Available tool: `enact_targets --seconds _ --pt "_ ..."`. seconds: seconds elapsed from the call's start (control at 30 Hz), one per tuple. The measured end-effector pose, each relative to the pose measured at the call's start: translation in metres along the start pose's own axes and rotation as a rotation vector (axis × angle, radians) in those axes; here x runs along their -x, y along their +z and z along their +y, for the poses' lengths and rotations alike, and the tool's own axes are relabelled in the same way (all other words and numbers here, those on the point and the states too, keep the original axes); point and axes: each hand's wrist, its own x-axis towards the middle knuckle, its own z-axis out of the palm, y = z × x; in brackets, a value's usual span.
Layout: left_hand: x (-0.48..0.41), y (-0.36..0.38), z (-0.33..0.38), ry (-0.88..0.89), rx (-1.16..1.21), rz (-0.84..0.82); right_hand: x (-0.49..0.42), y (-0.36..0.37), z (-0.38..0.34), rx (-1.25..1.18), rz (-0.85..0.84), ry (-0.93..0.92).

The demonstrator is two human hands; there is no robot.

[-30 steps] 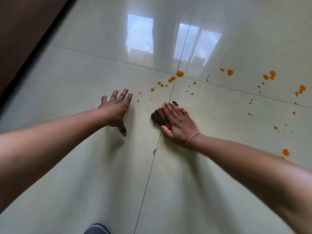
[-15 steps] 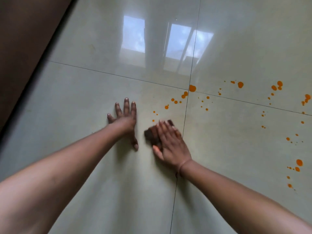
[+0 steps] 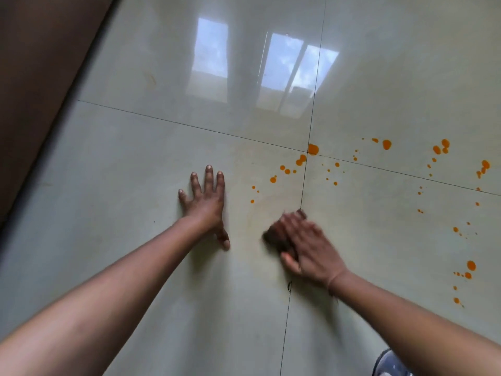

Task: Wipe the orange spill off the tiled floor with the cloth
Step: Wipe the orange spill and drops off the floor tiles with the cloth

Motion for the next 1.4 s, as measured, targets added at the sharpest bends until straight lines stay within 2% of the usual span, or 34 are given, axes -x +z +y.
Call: enact_targets --seconds 0.07,0.13,0.17,0.23,0.3,0.33,0.37,0.43,0.5,0.57,0.63,0.7,0.73,0.77,0.83,0.9,0.93,1.0,1.1,1.13,1.2,1.27,1.3,1.33,1.4 --pt "-0.002 0.001 -0.001 -0.002 0.009 0.004 -0.053 -0.007 0.01 -0.024 0.051 0.254" --pt "-0.003 0.003 -0.002 0.005 0.02 0.015 -0.104 -0.006 -0.015 -0.051 0.109 0.371" --pt "-0.003 0.003 -0.003 0.001 0.034 0.014 -0.113 -0.002 -0.034 -0.074 0.116 0.344" --pt "-0.003 0.003 -0.004 0.011 0.046 0.016 -0.083 0.005 -0.057 -0.045 0.047 0.14" --pt "-0.002 0.003 -0.003 0.017 0.048 0.021 -0.032 0.002 -0.041 0.013 -0.023 -0.056" --pt "-0.001 0.003 -0.003 0.016 0.05 0.02 -0.022 -0.001 -0.023 0.012 -0.017 -0.089" --pt "-0.001 0.002 -0.002 0.014 0.054 0.024 -0.028 -0.004 -0.005 -0.005 0.002 -0.045" --pt "-0.001 0.003 -0.003 0.0 0.061 0.013 -0.075 -0.013 0.008 -0.051 0.05 0.196" --pt "-0.004 0.004 -0.002 -0.003 0.077 0.017 -0.131 -0.017 -0.008 -0.094 0.105 0.378" --pt "-0.005 0.004 -0.002 -0.002 0.099 0.018 -0.144 -0.012 -0.041 -0.112 0.082 0.308" --pt "-0.004 0.005 -0.005 0.005 0.096 0.024 -0.102 -0.003 -0.056 -0.045 0.029 0.084" --pt "-0.003 0.005 -0.005 0.012 0.081 0.025 -0.049 -0.003 -0.038 0.005 -0.01 -0.081" --pt "-0.003 0.005 -0.004 0.015 0.076 0.024 -0.041 -0.004 -0.019 0.012 0.002 -0.107" --pt "-0.002 0.004 -0.004 0.013 0.072 0.028 -0.047 -0.005 -0.003 0.011 0.019 -0.07" --pt "-0.003 0.003 -0.003 0.005 0.062 0.023 -0.09 -0.015 0.007 -0.035 0.062 0.171" --pt "-0.004 0.004 -0.003 -0.004 0.06 0.016 -0.136 -0.017 -0.014 -0.084 0.111 0.35" --pt "-0.005 0.004 -0.003 -0.007 0.06 0.02 -0.144 -0.014 -0.029 -0.099 0.109 0.348" --pt "-0.004 0.004 -0.003 -0.008 0.053 0.015 -0.122 -0.006 -0.049 -0.063 0.052 0.159" --pt "-0.004 0.004 -0.001 -0.002 0.036 0.013 -0.056 -0.004 -0.023 0.019 0.008 -0.102" --pt "-0.003 0.003 0.0 -0.005 0.033 0.013 -0.053 -0.006 -0.007 0.007 0.03 -0.089" --pt "-0.004 0.003 0.001 -0.019 0.032 0.013 -0.079 -0.011 0.006 -0.031 0.051 0.099" --pt "-0.006 0.005 0.001 -0.02 0.043 0.014 -0.125 -0.015 -0.008 -0.078 0.098 0.316" --pt "-0.007 0.005 0.0 -0.017 0.053 0.019 -0.139 -0.016 -0.02 -0.098 0.104 0.35" --pt "-0.006 0.005 0.0 -0.013 0.061 0.019 -0.143 -0.014 -0.03 -0.107 0.098 0.327" --pt "-0.004 0.003 -0.001 -0.006 0.057 0.02 -0.116 -0.007 -0.043 -0.07 0.063 0.15"
